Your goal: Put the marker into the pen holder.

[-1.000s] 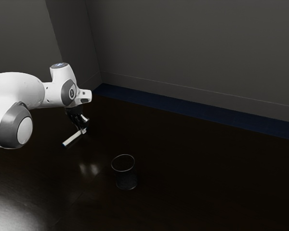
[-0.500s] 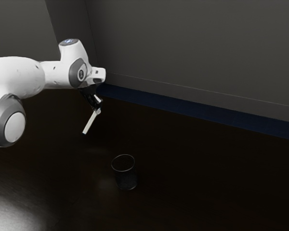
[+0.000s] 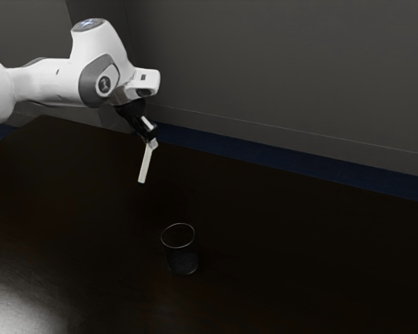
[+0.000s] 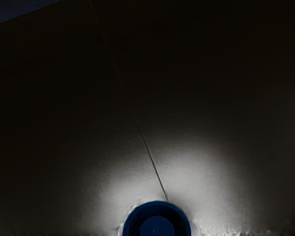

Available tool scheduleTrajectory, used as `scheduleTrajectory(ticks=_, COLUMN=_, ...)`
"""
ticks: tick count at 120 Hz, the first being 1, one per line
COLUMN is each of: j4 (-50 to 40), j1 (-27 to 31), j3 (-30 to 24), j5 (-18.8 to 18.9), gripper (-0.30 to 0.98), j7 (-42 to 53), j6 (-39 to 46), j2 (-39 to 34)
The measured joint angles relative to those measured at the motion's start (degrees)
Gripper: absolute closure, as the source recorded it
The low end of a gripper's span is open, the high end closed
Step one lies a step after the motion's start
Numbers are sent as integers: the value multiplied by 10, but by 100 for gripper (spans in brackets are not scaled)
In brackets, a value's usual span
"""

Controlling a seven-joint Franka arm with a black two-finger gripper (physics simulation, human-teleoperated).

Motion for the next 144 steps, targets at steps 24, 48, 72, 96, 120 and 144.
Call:
scheduleTrajectory(ticks=24, j4=-90, j1=-54, j3=-7, j5=38, gripper=77, j7=-44, j6=0, j2=-79)
scheduleTrajectory(ticks=48, j4=-139, j1=-68, j3=-29, j5=61, gripper=77, j7=-87, j6=-15, j2=-110)
scheduleTrajectory(ticks=72, j4=-203, j1=-93, j3=-40, j5=87, gripper=77, j7=-130, j6=-23, j2=-175)
scheduleTrajectory(ticks=96, j4=-221, j1=-135, j3=-70, j5=102, gripper=77, j7=-175, j6=16, j2=-176)
scheduleTrajectory(ticks=120, j4=-228, j1=-118, j3=-75, j5=101, gripper=76, j7=-217, j6=54, j2=-152)
scheduleTrajectory(ticks=144, j4=-170, j1=-93, j3=-89, j5=105, gripper=76, j7=-250, j6=78, j2=-96)
